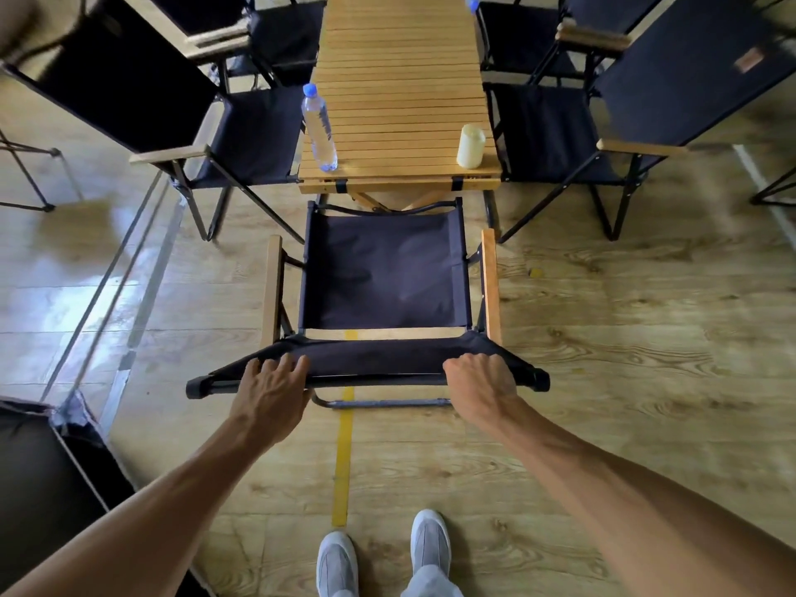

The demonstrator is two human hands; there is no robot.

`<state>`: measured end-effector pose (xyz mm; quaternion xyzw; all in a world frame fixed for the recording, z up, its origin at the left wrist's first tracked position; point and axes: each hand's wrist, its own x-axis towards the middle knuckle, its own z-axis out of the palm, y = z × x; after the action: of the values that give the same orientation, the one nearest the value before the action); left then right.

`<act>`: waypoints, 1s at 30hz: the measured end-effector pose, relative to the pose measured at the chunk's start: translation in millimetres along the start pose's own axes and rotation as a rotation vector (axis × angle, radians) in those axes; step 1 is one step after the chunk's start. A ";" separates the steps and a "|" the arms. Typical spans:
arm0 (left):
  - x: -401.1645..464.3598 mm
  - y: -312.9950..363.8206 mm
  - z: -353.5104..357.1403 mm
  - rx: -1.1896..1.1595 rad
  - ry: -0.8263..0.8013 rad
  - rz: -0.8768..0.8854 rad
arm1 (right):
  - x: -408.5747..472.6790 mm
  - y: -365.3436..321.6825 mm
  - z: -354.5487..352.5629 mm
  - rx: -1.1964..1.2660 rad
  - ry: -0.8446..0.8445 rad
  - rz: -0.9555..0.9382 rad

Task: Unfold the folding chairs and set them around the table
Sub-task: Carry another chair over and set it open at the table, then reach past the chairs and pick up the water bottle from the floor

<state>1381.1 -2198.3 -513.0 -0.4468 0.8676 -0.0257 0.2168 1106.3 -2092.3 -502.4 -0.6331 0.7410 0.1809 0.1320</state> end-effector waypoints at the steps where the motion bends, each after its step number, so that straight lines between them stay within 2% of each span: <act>1: -0.1 2.1 -2.6 0.023 -0.048 -0.015 | -0.4 1.5 -0.8 0.007 -0.004 -0.017; 3: -2.6 7.3 -11.1 0.050 -0.145 -0.020 | -1.4 5.3 -4.5 0.059 -0.036 -0.051; 5: -12.5 17.9 -20.1 0.012 -0.152 0.000 | -5.2 8.1 -7.1 0.095 -0.094 -0.071; 8: -36.5 38.1 -38.7 -0.099 -0.056 0.052 | -24.9 12.3 -12.2 0.165 -0.023 -0.065; 12: -70.7 57.3 -73.8 -0.202 0.079 0.053 | -66.7 27.8 -25.1 0.253 0.066 0.050; 20: -235.2 108.8 -108.2 -0.250 0.265 0.063 | -251.3 20.2 -32.6 0.282 0.212 0.154; 25: -348.1 140.4 -128.9 -0.275 0.241 0.038 | -373.2 8.7 -43.0 0.276 0.255 0.163; 30: -404.4 184.2 -175.7 -0.267 0.248 0.081 | -456.0 30.6 -68.0 0.345 0.273 0.213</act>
<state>1375.2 -1796.1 -255.2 -0.4298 0.9006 0.0437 0.0479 1153.0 -1711.8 -244.4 -0.5380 0.8345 -0.0229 0.1169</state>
